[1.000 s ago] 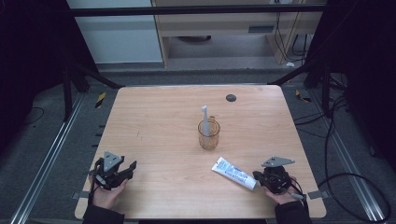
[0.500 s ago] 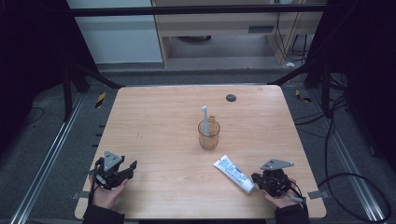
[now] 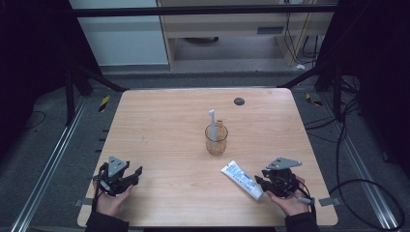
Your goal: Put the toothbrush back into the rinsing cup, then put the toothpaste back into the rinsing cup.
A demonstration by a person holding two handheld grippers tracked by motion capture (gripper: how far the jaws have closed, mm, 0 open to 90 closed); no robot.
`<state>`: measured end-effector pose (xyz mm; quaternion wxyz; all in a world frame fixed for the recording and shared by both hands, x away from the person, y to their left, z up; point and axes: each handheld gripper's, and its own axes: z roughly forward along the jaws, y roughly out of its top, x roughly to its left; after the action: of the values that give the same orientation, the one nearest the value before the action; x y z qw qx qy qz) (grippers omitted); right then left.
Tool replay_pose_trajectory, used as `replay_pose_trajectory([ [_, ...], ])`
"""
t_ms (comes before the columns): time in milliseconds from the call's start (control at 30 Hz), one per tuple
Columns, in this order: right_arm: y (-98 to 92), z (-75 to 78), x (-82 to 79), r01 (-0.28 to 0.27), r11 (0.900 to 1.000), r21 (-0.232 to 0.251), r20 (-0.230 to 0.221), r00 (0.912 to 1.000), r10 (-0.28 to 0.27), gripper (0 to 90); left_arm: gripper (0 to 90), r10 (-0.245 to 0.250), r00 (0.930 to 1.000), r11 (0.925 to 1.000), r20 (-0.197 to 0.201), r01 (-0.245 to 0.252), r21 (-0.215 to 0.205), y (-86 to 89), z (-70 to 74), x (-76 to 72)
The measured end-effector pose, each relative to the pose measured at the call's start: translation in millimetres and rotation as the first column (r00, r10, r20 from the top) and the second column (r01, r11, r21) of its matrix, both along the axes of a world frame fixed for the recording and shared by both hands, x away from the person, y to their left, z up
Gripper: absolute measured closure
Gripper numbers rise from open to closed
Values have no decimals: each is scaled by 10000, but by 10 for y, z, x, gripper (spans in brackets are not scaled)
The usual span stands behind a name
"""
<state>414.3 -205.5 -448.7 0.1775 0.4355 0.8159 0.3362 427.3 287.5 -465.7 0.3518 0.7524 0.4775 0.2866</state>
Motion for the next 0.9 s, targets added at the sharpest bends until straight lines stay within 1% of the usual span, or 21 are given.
replay_pose_trajectory([
  [33,15,20,4,-24,10000,-22,50,10000,24,581,452,7,10000,10000,-9,-7,7,0,-2,3],
  [233,116,92,60,-126,9999,-44,35,9999,126,485,449,-28,10000,10000,-11,28,49,-10,-2,8],
  [300,170,97,96,-217,9997,-95,-128,9997,216,454,447,-9,10000,10000,-59,9,54,-4,-8,16],
  [533,325,86,184,-425,9985,-346,-330,9986,413,430,436,16,9998,9999,-175,-14,115,-7,-18,31],
  [767,436,61,267,-555,9969,-558,-779,9956,511,406,425,22,9995,9999,-323,-16,165,-17,-32,50],
  [900,487,20,318,-645,9961,-596,-1028,9930,581,398,423,34,9993,9999,-362,-28,167,-14,-37,66],
])
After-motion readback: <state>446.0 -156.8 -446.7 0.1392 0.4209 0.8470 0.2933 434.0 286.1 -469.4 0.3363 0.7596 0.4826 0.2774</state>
